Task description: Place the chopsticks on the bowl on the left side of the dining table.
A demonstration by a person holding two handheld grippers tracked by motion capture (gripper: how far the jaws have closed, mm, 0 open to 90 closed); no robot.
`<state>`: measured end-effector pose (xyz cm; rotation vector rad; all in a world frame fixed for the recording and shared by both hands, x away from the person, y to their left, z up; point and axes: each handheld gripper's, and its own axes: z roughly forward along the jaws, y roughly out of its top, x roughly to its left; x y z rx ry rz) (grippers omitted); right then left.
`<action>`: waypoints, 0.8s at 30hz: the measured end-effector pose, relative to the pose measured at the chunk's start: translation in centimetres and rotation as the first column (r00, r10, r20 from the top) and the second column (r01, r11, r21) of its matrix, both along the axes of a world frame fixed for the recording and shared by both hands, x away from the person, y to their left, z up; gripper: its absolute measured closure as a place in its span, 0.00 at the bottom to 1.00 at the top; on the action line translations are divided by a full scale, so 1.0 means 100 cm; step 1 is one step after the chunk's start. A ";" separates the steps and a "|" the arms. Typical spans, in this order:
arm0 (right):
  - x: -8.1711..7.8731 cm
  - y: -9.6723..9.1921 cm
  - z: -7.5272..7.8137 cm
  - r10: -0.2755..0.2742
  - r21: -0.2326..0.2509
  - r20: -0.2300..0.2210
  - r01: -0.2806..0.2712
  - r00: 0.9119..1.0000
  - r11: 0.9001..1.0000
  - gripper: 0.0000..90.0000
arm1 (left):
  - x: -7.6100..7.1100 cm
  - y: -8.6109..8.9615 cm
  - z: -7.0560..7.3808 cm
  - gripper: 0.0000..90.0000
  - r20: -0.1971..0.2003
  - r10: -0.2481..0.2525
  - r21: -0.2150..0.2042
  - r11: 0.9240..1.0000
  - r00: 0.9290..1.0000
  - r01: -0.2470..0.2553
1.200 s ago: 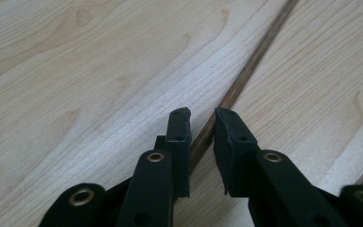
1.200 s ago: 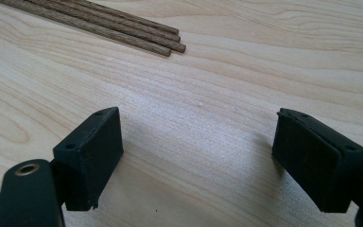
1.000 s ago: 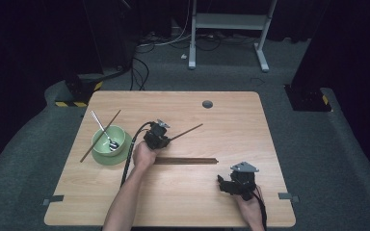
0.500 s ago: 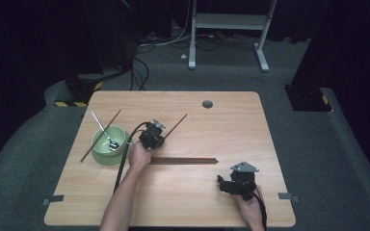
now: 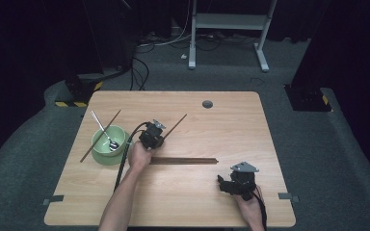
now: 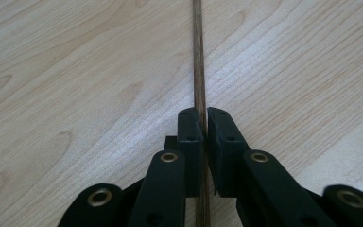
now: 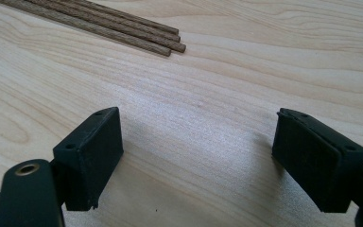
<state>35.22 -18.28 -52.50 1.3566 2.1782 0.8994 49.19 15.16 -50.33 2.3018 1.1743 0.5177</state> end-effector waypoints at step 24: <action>0.000 0.000 0.000 -0.001 0.000 -0.001 0.001 1.000 1.000 0.18 | -0.011 -0.001 0.016 0.94 0.027 -0.027 -0.056 0.998 0.999 0.028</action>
